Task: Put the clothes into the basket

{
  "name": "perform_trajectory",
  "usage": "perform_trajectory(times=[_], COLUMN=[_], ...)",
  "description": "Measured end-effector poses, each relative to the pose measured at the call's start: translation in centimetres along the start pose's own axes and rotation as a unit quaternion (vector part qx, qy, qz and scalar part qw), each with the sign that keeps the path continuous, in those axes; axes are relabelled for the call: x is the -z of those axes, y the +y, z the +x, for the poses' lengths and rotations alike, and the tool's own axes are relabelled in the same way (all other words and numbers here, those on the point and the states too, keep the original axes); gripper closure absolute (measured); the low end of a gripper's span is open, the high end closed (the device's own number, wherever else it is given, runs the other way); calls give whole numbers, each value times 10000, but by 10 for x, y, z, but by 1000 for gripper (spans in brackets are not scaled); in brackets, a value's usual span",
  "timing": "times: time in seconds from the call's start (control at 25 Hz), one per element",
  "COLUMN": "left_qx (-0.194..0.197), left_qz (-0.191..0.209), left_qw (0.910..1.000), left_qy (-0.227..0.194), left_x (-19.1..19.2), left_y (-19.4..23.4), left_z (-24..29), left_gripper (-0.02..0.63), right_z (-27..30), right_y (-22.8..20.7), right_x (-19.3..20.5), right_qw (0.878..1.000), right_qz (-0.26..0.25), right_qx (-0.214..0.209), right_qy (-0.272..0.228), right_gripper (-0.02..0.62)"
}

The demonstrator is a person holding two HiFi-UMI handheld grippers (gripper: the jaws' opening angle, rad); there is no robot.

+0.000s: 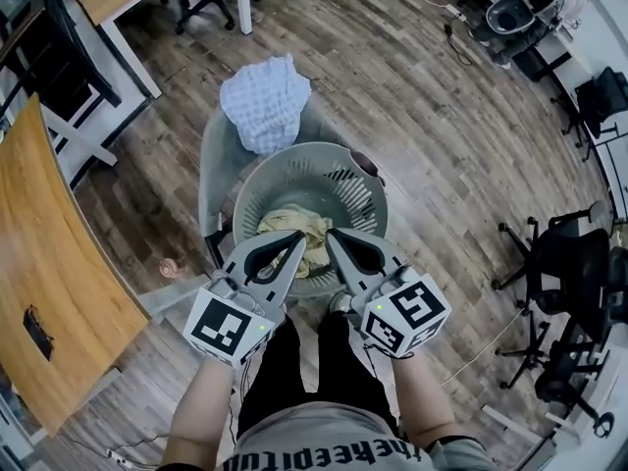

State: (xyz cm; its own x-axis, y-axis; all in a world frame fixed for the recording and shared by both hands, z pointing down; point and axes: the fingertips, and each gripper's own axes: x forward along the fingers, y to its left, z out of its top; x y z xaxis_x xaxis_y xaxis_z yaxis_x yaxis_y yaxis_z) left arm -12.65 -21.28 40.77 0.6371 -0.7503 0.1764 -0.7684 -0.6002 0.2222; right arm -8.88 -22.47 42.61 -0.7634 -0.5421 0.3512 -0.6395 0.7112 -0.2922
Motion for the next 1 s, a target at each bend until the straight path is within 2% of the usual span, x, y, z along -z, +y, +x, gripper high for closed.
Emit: perform_trajectory(times=[0.52, 1.0], left_qx=[-362, -694], left_qz=[189, 338], left_qw=[9983, 9952], left_qy=[-406, -597], left_x=[-30, -52], left_y=[-31, -53], left_z=[-11, -23], left_gripper=[592, 592], right_z=[-33, -59], right_y=[28, 46], right_x=[-38, -59], right_qw=[9970, 9903], right_qz=[-417, -704], right_qx=[-562, -1026], right_qy=[-334, -619], right_gripper=[586, 586])
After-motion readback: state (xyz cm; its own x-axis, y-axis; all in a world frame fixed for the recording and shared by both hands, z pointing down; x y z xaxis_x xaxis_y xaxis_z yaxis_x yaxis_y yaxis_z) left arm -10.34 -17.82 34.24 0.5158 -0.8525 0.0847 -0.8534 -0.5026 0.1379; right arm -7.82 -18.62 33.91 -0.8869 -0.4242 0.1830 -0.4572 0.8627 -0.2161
